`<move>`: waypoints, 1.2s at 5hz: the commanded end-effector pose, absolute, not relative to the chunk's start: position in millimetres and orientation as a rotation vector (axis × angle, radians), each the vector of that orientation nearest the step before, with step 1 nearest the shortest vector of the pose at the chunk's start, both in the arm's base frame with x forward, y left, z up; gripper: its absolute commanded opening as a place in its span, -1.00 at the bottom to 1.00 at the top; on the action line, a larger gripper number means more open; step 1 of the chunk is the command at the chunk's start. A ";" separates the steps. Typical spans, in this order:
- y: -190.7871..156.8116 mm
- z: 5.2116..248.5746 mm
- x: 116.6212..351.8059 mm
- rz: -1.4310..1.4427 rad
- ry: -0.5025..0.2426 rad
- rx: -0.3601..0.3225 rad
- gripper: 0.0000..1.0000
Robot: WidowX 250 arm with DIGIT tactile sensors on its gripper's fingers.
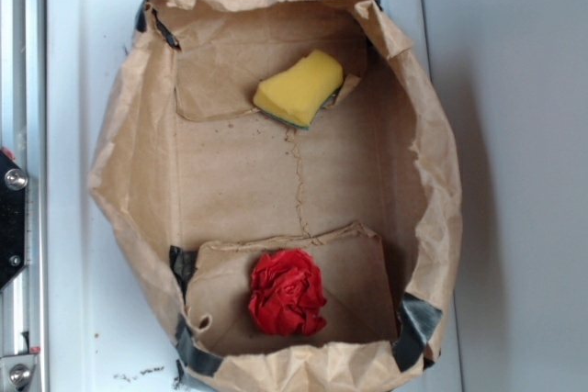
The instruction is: Grab the green sponge.
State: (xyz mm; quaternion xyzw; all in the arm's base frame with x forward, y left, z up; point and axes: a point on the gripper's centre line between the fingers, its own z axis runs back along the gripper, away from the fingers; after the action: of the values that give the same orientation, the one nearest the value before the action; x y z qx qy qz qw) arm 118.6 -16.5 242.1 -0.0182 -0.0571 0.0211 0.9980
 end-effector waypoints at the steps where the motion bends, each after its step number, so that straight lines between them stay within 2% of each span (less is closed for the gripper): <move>1: -16.5 242.1 118.6 0.042 -0.114 -0.036 1.00; 2: -20.2 240.0 145.1 0.114 -0.140 -0.047 1.00; 4: -12.1 220.7 214.1 0.176 -0.236 -0.032 1.00; 5: -6.1 219.0 231.0 0.201 -0.265 -0.041 1.00; 6: 3.9 202.2 247.4 0.253 -0.281 -0.043 1.00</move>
State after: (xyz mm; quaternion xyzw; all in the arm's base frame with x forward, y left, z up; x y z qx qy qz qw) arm 244.2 -2.2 190.7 -0.0198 -0.1217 0.1113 0.9861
